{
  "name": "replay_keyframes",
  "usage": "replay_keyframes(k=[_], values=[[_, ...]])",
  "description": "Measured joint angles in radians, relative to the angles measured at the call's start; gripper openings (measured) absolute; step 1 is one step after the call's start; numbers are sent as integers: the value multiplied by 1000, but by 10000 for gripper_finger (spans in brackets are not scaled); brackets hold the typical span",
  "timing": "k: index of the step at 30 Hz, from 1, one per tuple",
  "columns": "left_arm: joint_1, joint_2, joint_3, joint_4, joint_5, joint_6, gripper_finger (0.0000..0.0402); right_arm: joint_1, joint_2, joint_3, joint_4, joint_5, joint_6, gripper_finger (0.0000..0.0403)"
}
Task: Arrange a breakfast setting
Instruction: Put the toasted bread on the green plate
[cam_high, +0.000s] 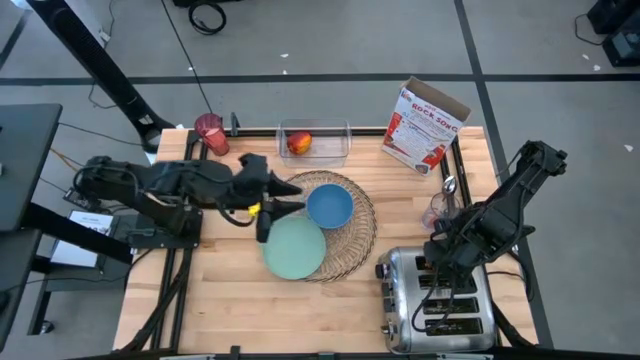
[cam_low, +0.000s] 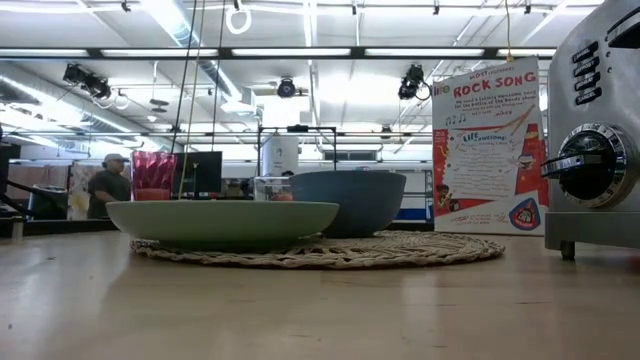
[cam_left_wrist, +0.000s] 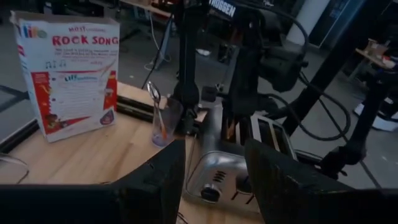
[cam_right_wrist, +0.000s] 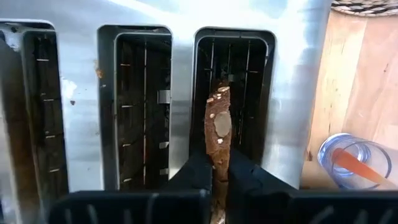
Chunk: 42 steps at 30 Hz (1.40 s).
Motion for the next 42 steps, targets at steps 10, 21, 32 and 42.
replay_keyframes(k=[10,21,32,42], values=[[-2,-42,0,-140,0,-9,173,-26,-13,230,-175,0,21,13],[4,-50,0,-328,1,-163,173,-91,4,515,-215,100,-84,13],[1,-95,0,-640,-1,-308,173,-177,160,511,148,316,-559,13],[2,-159,0,-751,-42,-179,173,-304,489,511,489,475,-877,13]])
